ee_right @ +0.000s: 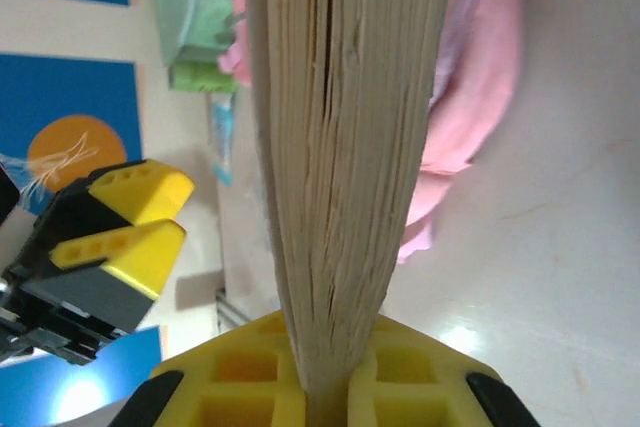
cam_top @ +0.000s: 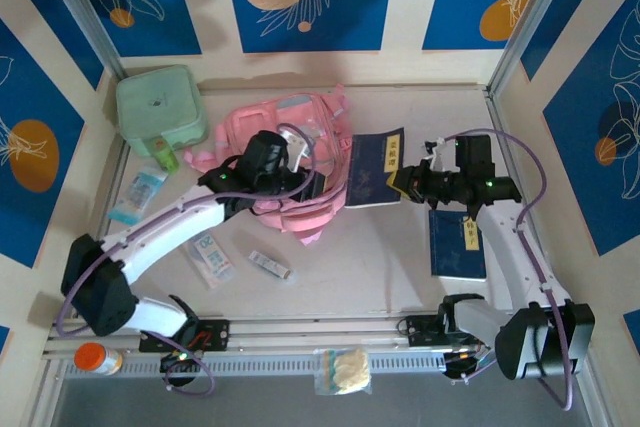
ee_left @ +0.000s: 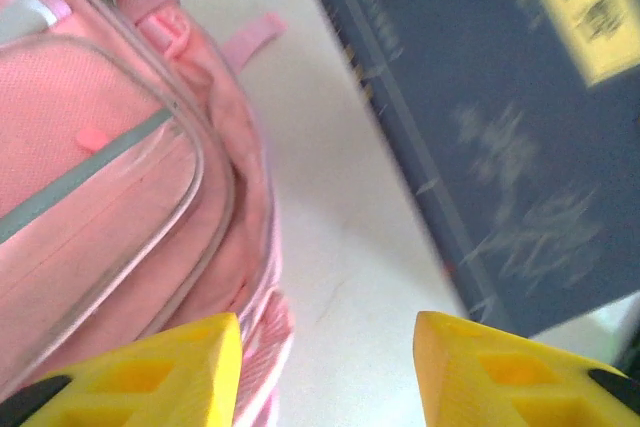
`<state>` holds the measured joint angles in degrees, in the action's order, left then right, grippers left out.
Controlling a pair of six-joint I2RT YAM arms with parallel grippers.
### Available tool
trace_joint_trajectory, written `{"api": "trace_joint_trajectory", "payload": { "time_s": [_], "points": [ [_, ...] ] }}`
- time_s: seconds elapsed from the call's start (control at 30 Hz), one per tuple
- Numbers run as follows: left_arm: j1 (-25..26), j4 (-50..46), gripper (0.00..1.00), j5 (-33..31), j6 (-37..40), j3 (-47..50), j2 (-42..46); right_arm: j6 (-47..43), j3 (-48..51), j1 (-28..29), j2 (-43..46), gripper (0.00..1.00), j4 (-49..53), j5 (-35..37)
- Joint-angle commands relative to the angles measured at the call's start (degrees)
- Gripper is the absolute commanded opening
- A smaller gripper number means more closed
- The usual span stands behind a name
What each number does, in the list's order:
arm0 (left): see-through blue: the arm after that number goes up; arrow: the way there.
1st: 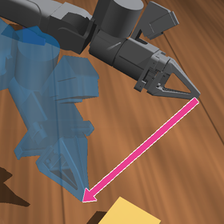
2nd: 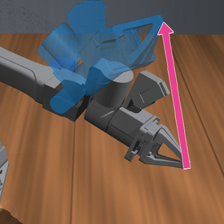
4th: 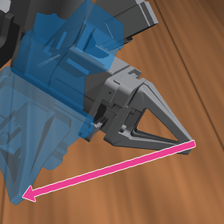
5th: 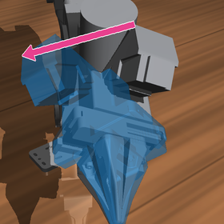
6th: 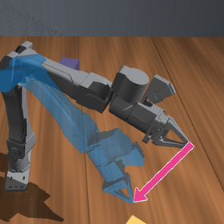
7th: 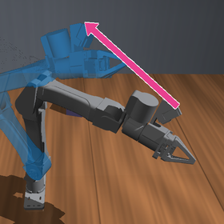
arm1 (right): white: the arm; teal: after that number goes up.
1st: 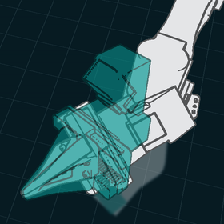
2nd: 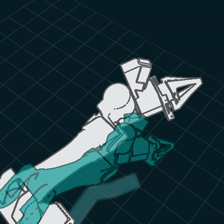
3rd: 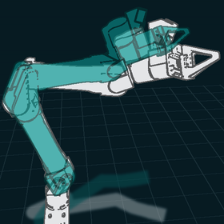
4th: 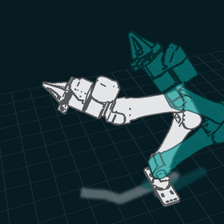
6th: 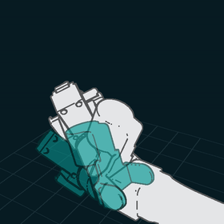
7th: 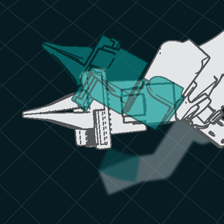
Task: Pack the student bag
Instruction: Open the student bag at the top-center of the table.
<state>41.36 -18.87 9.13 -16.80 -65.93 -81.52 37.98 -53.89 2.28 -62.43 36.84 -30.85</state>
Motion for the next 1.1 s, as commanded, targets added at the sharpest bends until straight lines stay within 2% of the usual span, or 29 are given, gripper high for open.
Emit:
{"api": "trace_joint_trajectory", "payload": {
  "time_s": [0.0, 0.1, 0.2, 0.47, 0.6, 0.73, 0.9, 1.07],
  "points": [
    [0.15, -10.56, 0.51, 0.84, 16.12, -2.64, -5.81, -2.28, 0.01, -2.18, 1.48, 0.00, 4.99, 3.53],
    [0.21, -12.69, 0.54, 1.20, 19.45, -5.85, -10.64, -1.97, 1.28, -3.91, 2.04, 0.00, 4.91, 3.60],
    [0.12, -13.57, 0.55, -1.33, 21.37, -8.74, -14.90, -2.16, 2.09, -4.97, 2.06, 0.00, 4.81, 3.21],
    [0.06, -15.43, 0.54, -2.53, 22.66, -15.97, -25.13, -2.20, 3.37, -6.93, 1.57, 0.00, 3.37, 0.48],
    [0.09, -15.84, 0.42, -1.11, 23.12, -16.67, -26.93, -2.34, 3.94, -7.41, 1.57, 0.00, 3.07, -0.12],
    [0.05, -16.37, 0.18, -2.71, 23.51, -17.26, -26.27, -2.46, 4.46, -7.64, 1.26, 0.00, 2.62, -0.66],
    [0.09, -16.12, 0.01, -2.71, 23.56, -18.14, -22.66, -3.25, 4.60, -7.65, 0.94, 0.00, 2.71, -1.54],
    [0.21, -15.90, 0.00, -6.30, 22.24, -20.28, -16.87, -3.03, 4.60, -5.89, -0.08, 0.00, 2.01, -3.42]
  ]
}}
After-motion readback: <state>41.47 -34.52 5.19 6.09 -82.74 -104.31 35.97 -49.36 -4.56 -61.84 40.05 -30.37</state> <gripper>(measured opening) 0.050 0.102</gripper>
